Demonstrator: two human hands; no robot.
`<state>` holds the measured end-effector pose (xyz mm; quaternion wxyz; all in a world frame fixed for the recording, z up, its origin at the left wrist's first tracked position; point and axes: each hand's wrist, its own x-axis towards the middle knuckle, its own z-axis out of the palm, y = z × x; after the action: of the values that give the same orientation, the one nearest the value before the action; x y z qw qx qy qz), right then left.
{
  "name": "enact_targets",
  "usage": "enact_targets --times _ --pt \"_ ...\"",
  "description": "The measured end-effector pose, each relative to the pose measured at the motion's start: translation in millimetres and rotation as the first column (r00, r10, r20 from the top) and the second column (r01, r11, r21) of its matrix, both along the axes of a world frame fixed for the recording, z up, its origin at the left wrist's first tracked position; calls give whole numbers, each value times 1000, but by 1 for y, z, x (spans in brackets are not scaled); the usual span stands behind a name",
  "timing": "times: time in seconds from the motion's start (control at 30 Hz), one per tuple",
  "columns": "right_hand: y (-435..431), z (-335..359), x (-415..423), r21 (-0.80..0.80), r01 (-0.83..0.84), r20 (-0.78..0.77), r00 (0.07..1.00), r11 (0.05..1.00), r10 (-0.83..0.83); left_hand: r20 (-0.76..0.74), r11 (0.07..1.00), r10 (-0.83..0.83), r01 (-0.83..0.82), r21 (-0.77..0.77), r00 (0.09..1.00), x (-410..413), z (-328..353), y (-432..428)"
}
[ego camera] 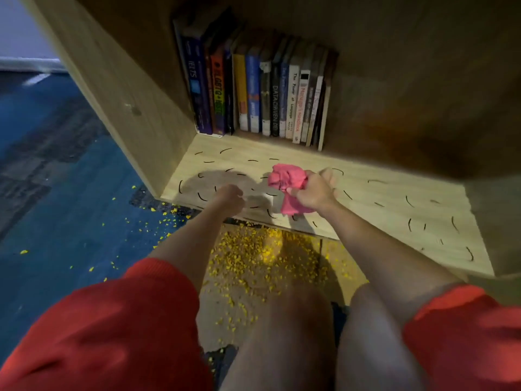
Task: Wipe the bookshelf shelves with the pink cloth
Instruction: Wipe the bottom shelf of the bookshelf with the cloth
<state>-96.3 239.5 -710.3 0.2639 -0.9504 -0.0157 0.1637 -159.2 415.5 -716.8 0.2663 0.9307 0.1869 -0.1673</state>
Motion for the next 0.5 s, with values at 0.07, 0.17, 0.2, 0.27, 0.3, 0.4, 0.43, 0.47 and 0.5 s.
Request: enact_targets --times 0.07,0.17,0.2,0.27,0.3,0.4,0.43,0.47,0.5 --pt "4 3 -9 -93 -14 36 999 996 18 -57 998 -60 61 11 997 -4 -4 5" --pt "12 10 -16 -11 5 14 1000 1000 -5 -55 991 -120 122 46 991 -10 -7 11" --pt "15 13 -20 44 8 14 1000 999 -8 -53 989 -136 139 58 989 -10 -8 13" --pt "15 14 -24 118 19 36 999 993 -23 -58 982 -163 167 88 985 -10 -7 13" --pt "13 12 -24 138 19 54 998 990 -27 -56 979 -173 178 103 983 -9 -9 14" --pt "3 8 -30 135 16 60 998 991 -24 -65 969 -201 208 132 977 -7 -22 18" --pt "-1 4 -30 124 11 39 999 992 -16 -66 968 -199 207 144 978 -8 -25 21" --pt "-6 -1 -31 118 4 6 1000 993 -5 -76 970 -186 195 142 980 -10 -30 25" --pt "-10 -5 -33 111 -9 -25 1000 994 12 -79 972 -178 188 141 981 -15 -35 28"
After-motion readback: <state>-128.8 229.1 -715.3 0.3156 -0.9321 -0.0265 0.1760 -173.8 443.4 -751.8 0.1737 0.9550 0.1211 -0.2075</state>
